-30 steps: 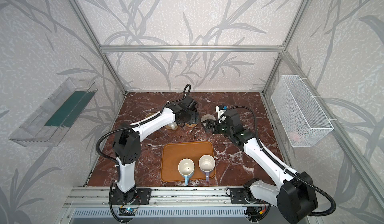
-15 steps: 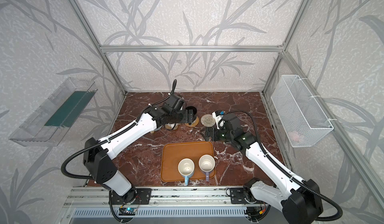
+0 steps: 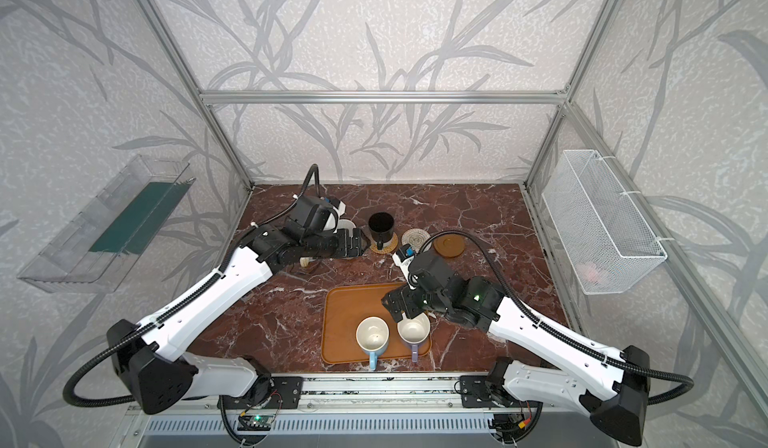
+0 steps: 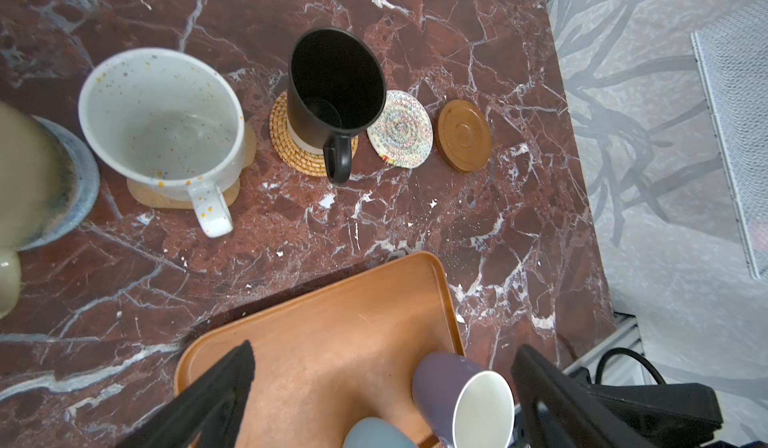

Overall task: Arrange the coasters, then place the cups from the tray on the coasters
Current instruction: 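Open left gripper off the black mug while right gripper moves toward the tray, then lower right gripper onto the white mug with light blue handle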

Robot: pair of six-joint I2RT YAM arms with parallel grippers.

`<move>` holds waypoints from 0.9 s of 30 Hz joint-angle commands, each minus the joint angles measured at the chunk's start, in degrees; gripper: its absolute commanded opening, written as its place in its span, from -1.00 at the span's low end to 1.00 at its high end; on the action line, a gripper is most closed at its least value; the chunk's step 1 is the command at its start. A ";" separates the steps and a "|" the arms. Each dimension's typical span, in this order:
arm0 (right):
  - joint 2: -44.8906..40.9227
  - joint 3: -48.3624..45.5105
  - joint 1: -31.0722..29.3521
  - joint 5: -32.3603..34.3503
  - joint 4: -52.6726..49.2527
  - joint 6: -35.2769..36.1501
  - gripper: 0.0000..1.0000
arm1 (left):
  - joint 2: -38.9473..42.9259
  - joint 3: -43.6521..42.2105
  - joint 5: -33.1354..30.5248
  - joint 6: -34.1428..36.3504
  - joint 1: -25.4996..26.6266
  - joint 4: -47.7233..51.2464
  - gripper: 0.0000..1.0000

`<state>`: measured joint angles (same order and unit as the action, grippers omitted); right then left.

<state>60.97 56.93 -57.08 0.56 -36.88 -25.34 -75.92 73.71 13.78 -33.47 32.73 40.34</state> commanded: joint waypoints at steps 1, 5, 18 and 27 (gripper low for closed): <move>0.86 1.78 -5.75 6.71 -4.40 -2.61 0.93 | 4.15 -3.66 9.81 -1.12 -2.41 0.69 0.98; 3.67 1.63 -11.91 10.05 -5.30 -5.30 0.93 | 8.68 -6.30 10.00 -0.83 -4.13 3.70 0.98; 13.18 2.38 -24.22 11.27 -5.22 -13.33 0.73 | 14.94 -10.40 8.10 -0.83 -5.20 10.56 0.98; 17.38 1.95 -27.20 11.44 -3.20 -16.72 0.52 | 17.38 -14.50 9.46 -5.15 -5.39 9.47 0.98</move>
<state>77.89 58.02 -83.48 10.66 -40.42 -40.42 -60.55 59.81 23.22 -37.28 27.66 48.42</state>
